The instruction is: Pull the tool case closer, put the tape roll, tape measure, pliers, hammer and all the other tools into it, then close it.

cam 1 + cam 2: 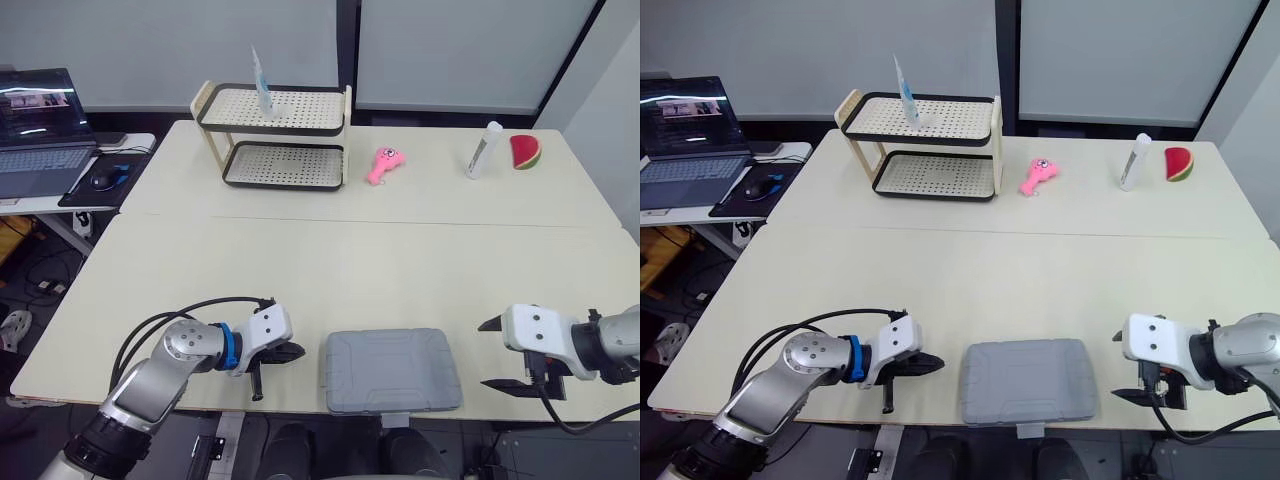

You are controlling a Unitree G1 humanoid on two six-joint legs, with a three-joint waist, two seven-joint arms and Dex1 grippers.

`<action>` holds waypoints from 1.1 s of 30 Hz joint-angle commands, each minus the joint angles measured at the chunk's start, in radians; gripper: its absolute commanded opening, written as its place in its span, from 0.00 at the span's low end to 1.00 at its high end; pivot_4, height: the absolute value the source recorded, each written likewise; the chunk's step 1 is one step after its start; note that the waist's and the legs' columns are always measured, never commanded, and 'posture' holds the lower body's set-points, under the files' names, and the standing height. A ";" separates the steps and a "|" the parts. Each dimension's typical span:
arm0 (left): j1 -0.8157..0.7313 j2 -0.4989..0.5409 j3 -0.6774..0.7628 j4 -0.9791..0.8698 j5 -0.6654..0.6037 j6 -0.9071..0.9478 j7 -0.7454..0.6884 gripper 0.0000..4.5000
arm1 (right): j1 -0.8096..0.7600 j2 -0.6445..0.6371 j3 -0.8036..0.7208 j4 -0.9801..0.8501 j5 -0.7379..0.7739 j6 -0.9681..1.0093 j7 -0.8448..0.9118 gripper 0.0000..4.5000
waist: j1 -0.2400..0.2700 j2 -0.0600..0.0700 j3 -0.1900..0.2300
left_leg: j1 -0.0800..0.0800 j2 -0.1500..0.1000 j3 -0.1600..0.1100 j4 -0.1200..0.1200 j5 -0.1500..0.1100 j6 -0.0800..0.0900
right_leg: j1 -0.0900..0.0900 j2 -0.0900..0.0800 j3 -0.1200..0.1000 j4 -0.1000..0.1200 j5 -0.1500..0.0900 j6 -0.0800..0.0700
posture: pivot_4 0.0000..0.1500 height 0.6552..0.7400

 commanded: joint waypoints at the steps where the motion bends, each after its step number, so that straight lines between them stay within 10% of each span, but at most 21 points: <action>1: -0.021 -0.035 -0.044 -0.014 0.037 0.007 0.032 0.00 | -0.047 0.007 0.078 0.002 -0.094 -0.025 -0.040 0.95 | 0.000 0.000 0.000 | 0.000 0.000 0.000 0.000 0.000 0.000 | 0.000 0.000 0.000 0.000 0.000 0.000 | 1.00 0.87; 7: -0.064 -0.086 -0.093 0.007 0.077 0.026 0.052 0.00 | -0.095 0.047 0.202 0.022 -0.161 -0.023 -0.036 0.55 | 0.001 0.000 0.000 | 0.000 0.000 0.000 0.000 0.000 0.000 | 0.000 0.000 0.000 0.000 0.000 0.000 | 1.00 0.87; 23: -0.131 -0.164 -0.131 0.042 0.098 0.035 0.046 0.00 | -0.117 0.110 0.283 -0.001 -0.163 0.005 0.008 0.03 | 0.014 0.000 0.000 | 0.000 -0.001 0.000 0.004 0.000 0.000 | 0.001 0.000 -0.001 0.001 0.000 0.000 | 1.00 0.87; 33: -0.117 -0.163 -0.139 0.033 0.107 0.030 0.042 0.00 | -0.115 0.137 0.287 -0.022 -0.142 0.025 0.033 0.00 | 0.014 0.000 0.000 | 0.000 -0.001 0.000 0.004 0.000 0.000 | 0.001 0.000 -0.001 0.001 0.000 0.000 | 1.00 0.87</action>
